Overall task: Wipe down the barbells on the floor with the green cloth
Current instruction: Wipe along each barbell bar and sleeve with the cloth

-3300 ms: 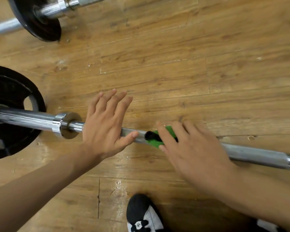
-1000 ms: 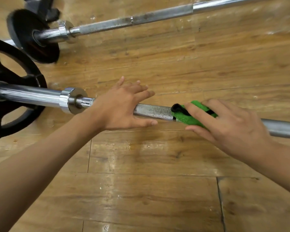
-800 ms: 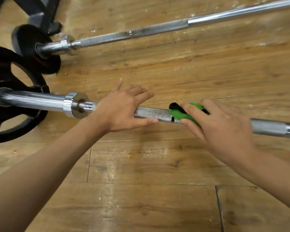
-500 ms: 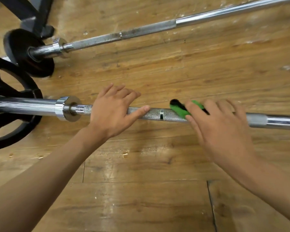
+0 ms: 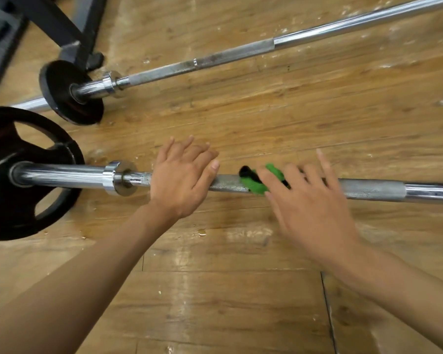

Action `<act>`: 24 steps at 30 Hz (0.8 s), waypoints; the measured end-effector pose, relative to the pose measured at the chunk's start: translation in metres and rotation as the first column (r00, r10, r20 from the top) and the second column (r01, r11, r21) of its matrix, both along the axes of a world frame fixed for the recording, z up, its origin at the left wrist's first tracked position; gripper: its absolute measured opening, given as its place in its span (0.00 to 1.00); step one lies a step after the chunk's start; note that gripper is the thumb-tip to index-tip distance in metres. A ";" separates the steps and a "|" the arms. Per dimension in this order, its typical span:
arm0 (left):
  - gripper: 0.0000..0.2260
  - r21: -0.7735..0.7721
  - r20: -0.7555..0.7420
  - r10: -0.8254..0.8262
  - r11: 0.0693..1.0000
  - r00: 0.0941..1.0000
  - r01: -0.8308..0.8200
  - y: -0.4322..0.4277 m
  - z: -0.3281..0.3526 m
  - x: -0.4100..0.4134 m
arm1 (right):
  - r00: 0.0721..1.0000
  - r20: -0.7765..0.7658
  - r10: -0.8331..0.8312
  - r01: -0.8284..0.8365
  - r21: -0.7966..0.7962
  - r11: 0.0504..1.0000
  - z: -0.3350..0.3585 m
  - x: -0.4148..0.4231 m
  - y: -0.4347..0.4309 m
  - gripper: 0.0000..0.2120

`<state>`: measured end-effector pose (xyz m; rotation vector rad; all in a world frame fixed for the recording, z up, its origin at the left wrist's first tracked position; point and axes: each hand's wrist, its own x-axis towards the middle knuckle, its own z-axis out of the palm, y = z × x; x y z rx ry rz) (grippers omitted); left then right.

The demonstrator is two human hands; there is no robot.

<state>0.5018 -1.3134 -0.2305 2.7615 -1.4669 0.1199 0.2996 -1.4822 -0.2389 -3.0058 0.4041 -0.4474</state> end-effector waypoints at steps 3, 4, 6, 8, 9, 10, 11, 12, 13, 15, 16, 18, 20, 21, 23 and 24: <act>0.29 -0.037 0.044 -0.003 0.999 0.999 0.004 0.000 -0.004 -0.002 | 0.990 -0.008 -0.144 0.144 0.042 0.989 0.006 -0.039 -0.038 0.18; 0.29 -0.054 0.055 -0.004 0.999 0.998 0.007 0.000 -0.005 -0.002 | 0.985 -0.027 -0.170 0.171 0.045 0.984 0.008 -0.043 -0.041 0.18; 0.28 -0.092 0.089 -0.015 0.995 0.996 0.023 0.002 -0.008 -0.002 | 0.983 -0.036 -0.178 0.180 0.061 0.982 0.010 -0.033 -0.031 0.16; 0.27 -0.112 0.107 -0.029 0.993 0.994 0.041 0.004 -0.009 -0.003 | 0.993 -0.025 -0.119 0.121 0.080 0.989 0.012 -0.009 -0.010 0.17; 0.28 -0.117 0.113 -0.031 0.992 0.993 0.045 0.005 -0.009 -0.004 | 0.997 -0.024 -0.075 0.077 0.097 0.992 0.012 0.004 0.002 0.18; 0.29 -0.118 0.118 -0.036 0.992 0.992 0.051 0.006 -0.009 -0.005 | 0.999 -0.029 -0.035 0.038 0.114 0.993 0.011 0.015 0.013 0.19; 0.30 -0.117 0.123 -0.044 0.991 0.991 0.059 0.007 -0.009 -0.005 | 0.999 -0.037 0.004 0.001 0.128 0.992 0.011 0.024 0.020 0.20; 0.32 -0.114 0.126 -0.049 0.991 0.991 0.064 0.009 -0.009 -0.005 | 0.998 -0.047 0.038 -0.031 0.137 0.990 0.012 0.029 0.023 0.21; 0.33 -0.113 0.126 -0.052 0.991 0.991 0.067 0.009 -0.009 -0.006 | 0.996 -0.063 0.059 -0.050 0.143 0.989 0.014 0.029 0.021 0.20; 0.35 -0.116 0.121 -0.063 0.990 0.991 0.077 0.010 -0.009 -0.009 | 0.995 -0.086 0.057 -0.043 0.149 0.988 0.017 0.014 0.007 0.19; 0.35 -0.122 0.124 -0.066 0.989 0.990 0.081 0.012 -0.009 -0.011 | 0.996 -0.086 0.038 -0.025 0.154 0.988 0.017 0.001 -0.002 0.19; 0.36 -0.141 0.144 -0.071 0.986 0.987 0.091 0.015 -0.010 -0.015 | 0.996 -0.091 -0.003 0.016 0.146 0.989 0.019 -0.025 -0.019 0.18; 0.35 -0.159 0.167 -0.076 0.982 0.983 0.103 0.021 -0.013 -0.019 | 0.995 -0.091 -0.033 0.044 0.124 0.991 0.018 -0.037 -0.018 0.17; 0.35 -0.164 0.178 -0.082 0.980 0.980 0.112 0.024 -0.014 -0.022 | 0.995 -0.087 -0.044 0.056 0.135 0.989 0.018 -0.035 -0.011 0.17; 0.36 -0.164 0.183 -0.088 0.979 0.979 0.119 0.029 -0.013 -0.028 | 0.997 -0.074 -0.021 0.033 0.168 0.985 0.020 -0.016 0.008 0.15; 0.36 -0.155 0.172 -0.090 0.981 0.981 0.117 0.032 -0.012 -0.031 | 0.996 -0.083 0.023 -0.006 0.190 0.982 0.021 -0.004 0.020 0.14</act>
